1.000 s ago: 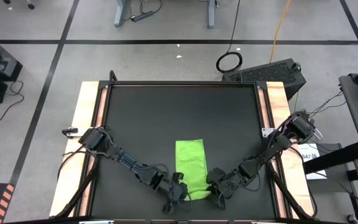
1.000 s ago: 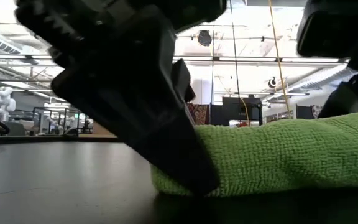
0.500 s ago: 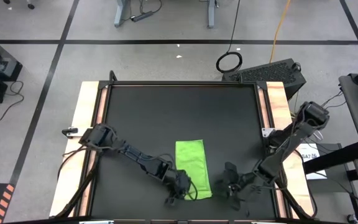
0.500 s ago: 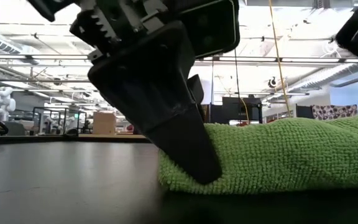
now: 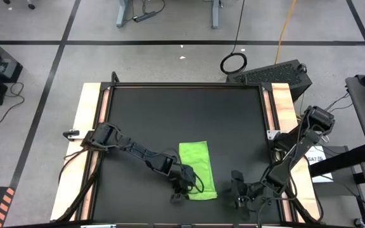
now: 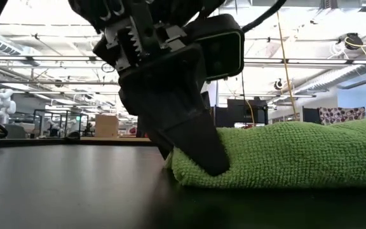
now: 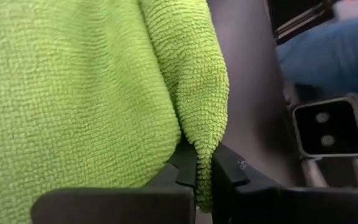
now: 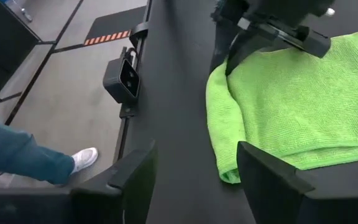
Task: Roll towel
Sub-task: Roll the green microfiber towel
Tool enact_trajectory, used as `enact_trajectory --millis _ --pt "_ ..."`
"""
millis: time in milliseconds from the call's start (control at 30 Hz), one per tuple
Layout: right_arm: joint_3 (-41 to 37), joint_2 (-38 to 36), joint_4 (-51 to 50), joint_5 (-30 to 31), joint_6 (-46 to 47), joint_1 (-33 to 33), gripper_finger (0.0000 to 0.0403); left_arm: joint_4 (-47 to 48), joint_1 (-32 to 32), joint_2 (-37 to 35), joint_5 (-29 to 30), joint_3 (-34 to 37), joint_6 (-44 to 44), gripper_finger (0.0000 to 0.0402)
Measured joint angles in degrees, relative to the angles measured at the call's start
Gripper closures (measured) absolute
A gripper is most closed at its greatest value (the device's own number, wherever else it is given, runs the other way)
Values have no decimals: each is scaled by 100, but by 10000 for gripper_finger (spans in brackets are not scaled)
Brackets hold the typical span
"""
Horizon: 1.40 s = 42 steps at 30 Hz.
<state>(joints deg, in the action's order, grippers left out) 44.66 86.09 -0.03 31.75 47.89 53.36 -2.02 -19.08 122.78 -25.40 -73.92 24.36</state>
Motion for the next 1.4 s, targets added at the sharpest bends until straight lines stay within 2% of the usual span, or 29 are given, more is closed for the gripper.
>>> enact_trajectory --millis 167,367,667,967,1133,1400 --pt "2 134 136 14 -396 -44 192 -563 94 -26 -241 291 345 388" --pt "2 437 256 330 -1050 -122 192 -569 115 -28 -383 318 352 388" --pt "7 1227 916 227 -1240 -200 193 -499 196 -28 -626 320 595 389" --pt "177 1782 828 324 -1416 -308 193 -518 219 -26 -758 325 641 389" --pt "177 1822 802 571 -1545 -455 193 -486 217 -24 -803 325 565 389" --pt "177 1889 453 462 -1747 -664 193 -473 215 -22 -832 327 537 388"
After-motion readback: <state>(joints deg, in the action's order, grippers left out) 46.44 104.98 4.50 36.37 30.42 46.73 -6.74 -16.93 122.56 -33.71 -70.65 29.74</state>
